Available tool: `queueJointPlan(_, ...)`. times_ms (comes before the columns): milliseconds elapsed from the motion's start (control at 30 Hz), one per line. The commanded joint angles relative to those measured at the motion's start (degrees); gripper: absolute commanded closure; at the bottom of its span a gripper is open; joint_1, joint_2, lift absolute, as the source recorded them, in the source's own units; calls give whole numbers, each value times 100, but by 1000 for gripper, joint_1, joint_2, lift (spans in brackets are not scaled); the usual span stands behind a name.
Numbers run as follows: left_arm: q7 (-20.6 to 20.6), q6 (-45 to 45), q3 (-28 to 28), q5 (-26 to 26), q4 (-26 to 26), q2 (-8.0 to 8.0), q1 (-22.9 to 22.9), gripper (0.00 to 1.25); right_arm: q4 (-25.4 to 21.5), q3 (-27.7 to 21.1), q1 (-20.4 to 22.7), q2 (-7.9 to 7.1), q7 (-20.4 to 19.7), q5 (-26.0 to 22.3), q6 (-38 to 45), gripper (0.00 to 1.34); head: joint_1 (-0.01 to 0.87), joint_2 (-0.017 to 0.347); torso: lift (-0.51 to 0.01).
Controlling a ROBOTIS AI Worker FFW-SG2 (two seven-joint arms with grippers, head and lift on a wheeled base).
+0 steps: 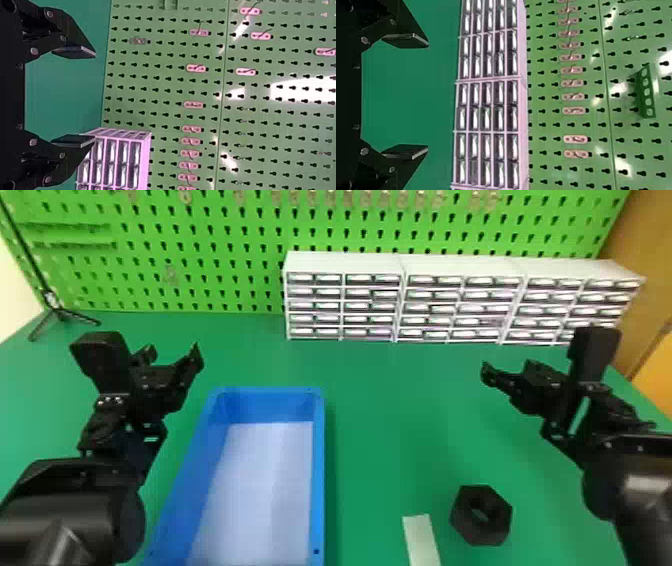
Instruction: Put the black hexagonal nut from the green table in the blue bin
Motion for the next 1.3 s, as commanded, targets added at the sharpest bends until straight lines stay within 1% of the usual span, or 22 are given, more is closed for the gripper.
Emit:
queueJointPlan(0, 0, 0, 18, 7, -14, 3, 9, 493, -317, -170, 195, 32, 176, 61, 372, 344, 686, 28, -96)
queueJointPlan(167, 0, 0, 27, 16, -22, 3, 17, 493, -713, -381, 414, 32, 660, 298, 934, 343, 686, 28, -96)
queueJointPlan(300, 0, 0, 44, 16, -31, 3, 26, 496, -1003, -478, 608, 32, 835, 368, 1180, 341, 686, 28, -96)
queueJointPlan(400, 0, 0, 62, 16, -40, 3, 35, 496, -1152, -495, 687, -20, 1161, 562, 1462, 341, 686, 28, -96)
queueJointPlan(433, 0, 0, 71, 16, -49, 3, 35, 496, -1196, -486, 704, -56, 1319, 676, 1558, 341, 686, 28, -96)
queueJointPlan(500, 0, 0, 80, 16, -49, 12, 35, 496, -1293, -425, 748, -135, 1495, 799, 1708, 341, 686, 28, -96)
queueJointPlan(567, 0, 0, 80, 7, -57, 12, 44, 496, -1416, -337, 801, -275, 1618, 904, 1892, 341, 686, 28, -96)
queueJointPlan(700, 0, 0, 88, 7, -57, 20, 61, 496, -1627, -205, 880, -557, 2066, 1150, 2200, 341, 686, 28, -96)
queueJointPlan(800, -9, 0, 106, -2, -84, 29, 79, 496, -1802, -100, 950, -829, 2330, 1238, 2323, 341, 686, 28, -96)
queueJointPlan(900, -18, 9, 123, -2, -93, 64, 88, 496, -1943, 15, 994, -1128, 2541, 1230, 2472, 341, 686, 28, -96)
queueJointPlan(1033, -18, 9, 115, -2, -101, 108, 96, 496, -2022, 182, 1074, -1576, 2971, 1230, 2551, 341, 686, 28, -96)
queueJointPlan(1100, -18, 9, 123, -2, -101, 117, 96, 496, -2066, 278, 1109, -1769, 3121, 1230, 2560, 341, 686, 28, -96)
queueJointPlan(1133, -18, 9, 123, -2, -101, 126, 96, 496, -2092, 331, 1135, -1901, 3235, 1230, 2569, 341, 686, 28, -96)
queueJointPlan(1267, -18, 9, 115, -19, -101, 152, 105, 496, -2101, 507, 1232, -2262, 3551, 1194, 2587, 340, 686, 28, -96)
